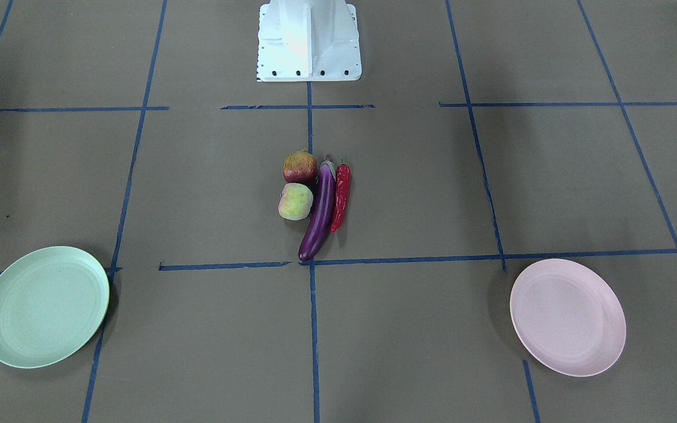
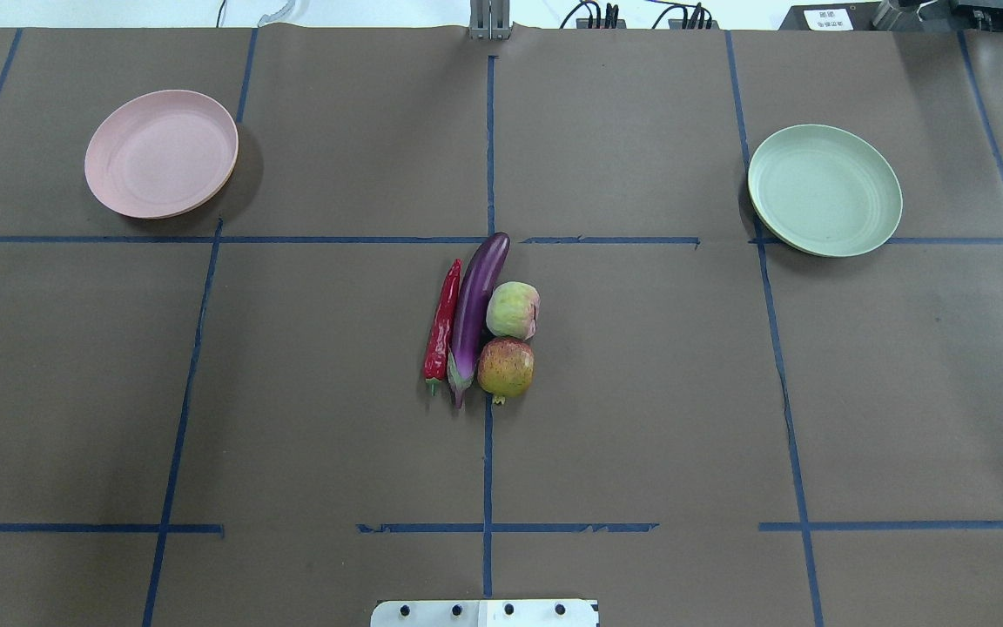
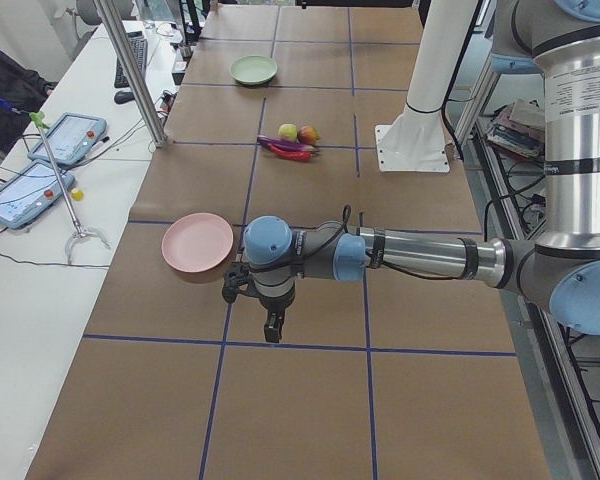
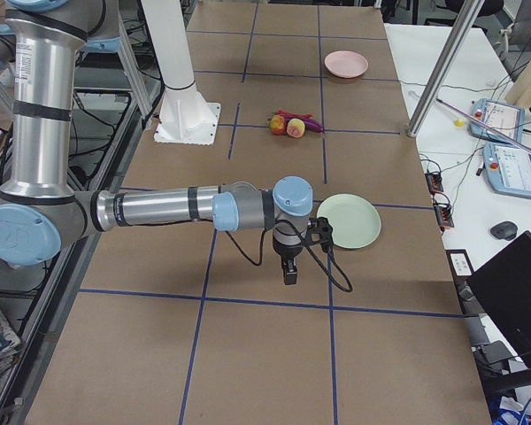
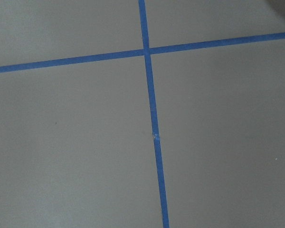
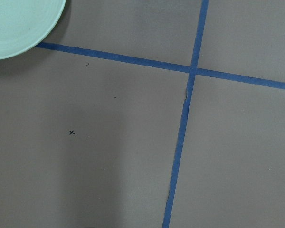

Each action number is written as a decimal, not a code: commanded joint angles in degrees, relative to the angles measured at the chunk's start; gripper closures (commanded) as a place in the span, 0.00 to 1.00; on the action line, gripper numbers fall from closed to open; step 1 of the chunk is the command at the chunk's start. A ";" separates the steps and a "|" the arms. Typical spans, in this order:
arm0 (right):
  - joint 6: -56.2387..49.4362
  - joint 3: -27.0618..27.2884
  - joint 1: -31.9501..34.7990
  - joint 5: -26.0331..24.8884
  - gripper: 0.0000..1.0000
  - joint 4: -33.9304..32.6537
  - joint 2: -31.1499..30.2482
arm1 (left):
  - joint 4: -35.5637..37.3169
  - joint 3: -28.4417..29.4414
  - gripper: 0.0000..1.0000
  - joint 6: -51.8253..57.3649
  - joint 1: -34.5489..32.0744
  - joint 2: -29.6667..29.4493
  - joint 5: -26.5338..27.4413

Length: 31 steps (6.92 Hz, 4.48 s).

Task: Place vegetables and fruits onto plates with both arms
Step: 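Move the right gripper from rest toward the produce cluster, then lower the right gripper onto the pomegranate and close on it, then carry the pomegranate with the right gripper onto the green plate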

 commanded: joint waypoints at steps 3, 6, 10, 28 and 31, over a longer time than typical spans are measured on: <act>0.00 1.31 -0.26 2.61 0.00 0.44 2.36 | -0.02 -0.27 0.00 0.09 0.11 0.20 -0.09; 21.25 8.93 -10.23 2.99 0.00 0.53 9.64 | 0.07 -0.27 0.00 0.00 0.11 0.20 -0.27; 62.41 9.67 -40.16 -14.06 0.00 -0.26 32.91 | -0.02 -0.27 0.00 0.00 0.11 0.20 -0.36; 66.85 -10.64 -50.93 -26.84 0.97 -0.53 51.78 | -0.10 0.79 0.00 0.00 0.37 0.20 -0.36; 42.55 -12.29 -34.86 -17.25 0.99 0.08 44.15 | -0.10 0.52 0.00 0.00 0.46 0.20 -0.44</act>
